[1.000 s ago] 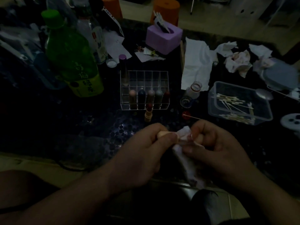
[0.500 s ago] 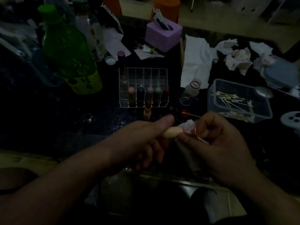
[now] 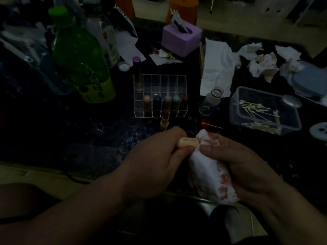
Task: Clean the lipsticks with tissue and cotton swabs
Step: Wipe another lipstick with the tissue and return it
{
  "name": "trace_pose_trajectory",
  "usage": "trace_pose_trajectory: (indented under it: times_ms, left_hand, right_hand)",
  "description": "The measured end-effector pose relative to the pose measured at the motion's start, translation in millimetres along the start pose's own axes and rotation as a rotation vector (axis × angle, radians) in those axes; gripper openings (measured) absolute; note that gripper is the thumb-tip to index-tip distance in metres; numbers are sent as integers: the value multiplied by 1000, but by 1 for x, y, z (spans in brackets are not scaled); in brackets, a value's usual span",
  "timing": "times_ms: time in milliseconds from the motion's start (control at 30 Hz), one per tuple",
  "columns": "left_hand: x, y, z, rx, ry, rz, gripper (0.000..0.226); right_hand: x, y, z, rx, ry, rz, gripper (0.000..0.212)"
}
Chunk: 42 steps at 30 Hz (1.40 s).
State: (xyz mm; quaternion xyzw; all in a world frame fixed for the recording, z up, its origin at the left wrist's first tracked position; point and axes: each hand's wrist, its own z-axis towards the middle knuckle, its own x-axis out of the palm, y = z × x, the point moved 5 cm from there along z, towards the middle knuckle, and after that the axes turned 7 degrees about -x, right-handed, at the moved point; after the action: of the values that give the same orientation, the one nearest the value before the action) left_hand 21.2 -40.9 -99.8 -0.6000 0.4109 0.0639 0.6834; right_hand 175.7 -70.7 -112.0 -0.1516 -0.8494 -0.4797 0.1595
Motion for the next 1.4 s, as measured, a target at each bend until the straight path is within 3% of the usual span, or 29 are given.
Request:
trace_pose_trajectory:
  times_ms: [100, 233, 333, 400, 500, 600, 733, 800, 900, 933, 1067, 1233, 1333, 1400]
  left_hand:
    - [2, 4, 2, -50, -28, -132, 19]
    - [3, 16, 2, -391, -69, -679, 27]
    - [19, 17, 2, -562, 92, -1187, 28]
    - [27, 8, 2, -533, 282, -1373, 26]
    - [33, 2, 2, -477, 396, -1462, 27]
    - [30, 3, 4, -437, 304, -1553, 32]
    - [30, 2, 5, -394, 377, -1591, 36]
    - [31, 0, 4, -403, 410, -1617, 32]
    - [29, -4, 5, -398, 434, -1589, 34]
    - [28, -4, 5, -394, 438, -1567, 36]
    - [24, -3, 7, -386, 384, -1576, 29]
    - [28, -2, 9, -428, 372, -1506, 36]
    - [28, -4, 9, -417, 399, -1547, 35]
    - [26, -5, 9, -401, 352, -1557, 32]
  right_hand:
    - [-2, 0, 0, 63, -68, 119, 34]
    - [-14, 14, -2, -4, -116, 237, 30]
    - [-14, 8, -3, 34, -90, 298, 32]
    - [-8, 3, -5, 66, -54, 331, 37]
    - [-8, 2, -6, 70, -20, 377, 34]
    - [-13, 5, -5, 15, -32, 401, 71]
    - [-19, 2, -3, -22, 33, 309, 74]
    - [-21, 2, -2, -65, 29, 250, 64]
    - [-26, 13, -6, -207, -43, 63, 23]
    - [-25, 17, -8, -242, -58, 38, 18]
    - [-20, 19, -8, -256, 18, 9, 24]
    - [-20, 14, -6, -242, 75, 20, 10]
    - [-21, 11, -3, -220, 71, 22, 46]
    - [-20, 10, -4, -217, 52, 2, 49]
